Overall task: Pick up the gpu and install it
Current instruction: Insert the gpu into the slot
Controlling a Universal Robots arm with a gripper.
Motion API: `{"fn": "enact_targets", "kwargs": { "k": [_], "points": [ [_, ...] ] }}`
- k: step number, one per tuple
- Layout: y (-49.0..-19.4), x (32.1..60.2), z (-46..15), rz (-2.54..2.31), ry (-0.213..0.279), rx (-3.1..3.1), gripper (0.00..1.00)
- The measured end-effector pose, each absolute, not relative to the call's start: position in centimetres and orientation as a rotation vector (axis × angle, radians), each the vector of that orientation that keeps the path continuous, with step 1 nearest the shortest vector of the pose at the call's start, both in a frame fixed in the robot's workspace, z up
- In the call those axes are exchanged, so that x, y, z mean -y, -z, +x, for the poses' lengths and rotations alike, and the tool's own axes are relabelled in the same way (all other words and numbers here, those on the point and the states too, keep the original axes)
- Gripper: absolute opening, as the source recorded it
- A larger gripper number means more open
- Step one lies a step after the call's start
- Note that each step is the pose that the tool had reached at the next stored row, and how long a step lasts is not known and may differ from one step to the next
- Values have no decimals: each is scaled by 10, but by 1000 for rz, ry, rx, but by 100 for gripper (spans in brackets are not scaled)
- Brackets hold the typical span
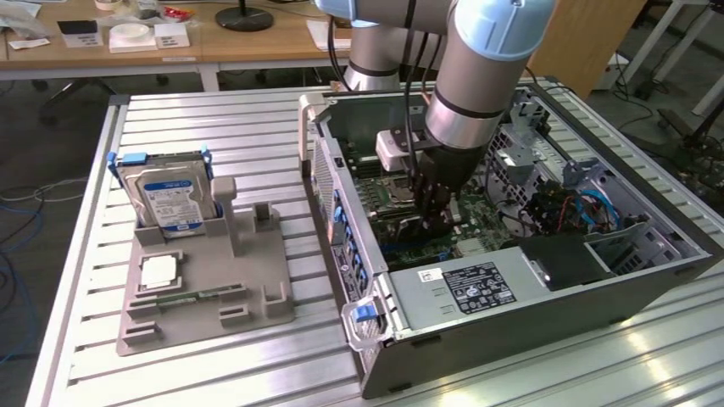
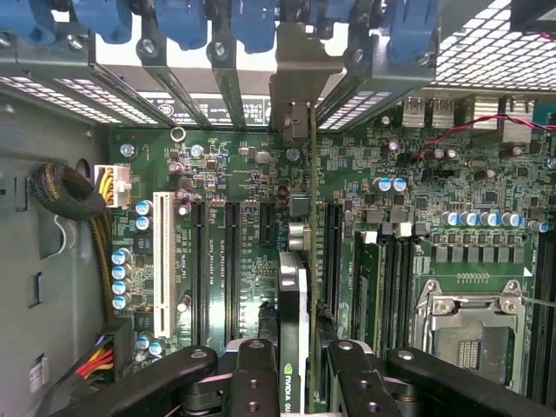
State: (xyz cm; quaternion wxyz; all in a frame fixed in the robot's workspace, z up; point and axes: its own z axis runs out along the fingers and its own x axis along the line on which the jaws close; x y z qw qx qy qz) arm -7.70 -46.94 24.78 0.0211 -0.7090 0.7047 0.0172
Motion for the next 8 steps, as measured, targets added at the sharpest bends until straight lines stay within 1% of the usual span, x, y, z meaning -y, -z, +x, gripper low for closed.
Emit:
{"fn": "enact_targets", "kwargs": {
  "k": [8],
  "points": [
    [-245, 469, -77, -2198, -53, -2185, 27]
  ]
}}
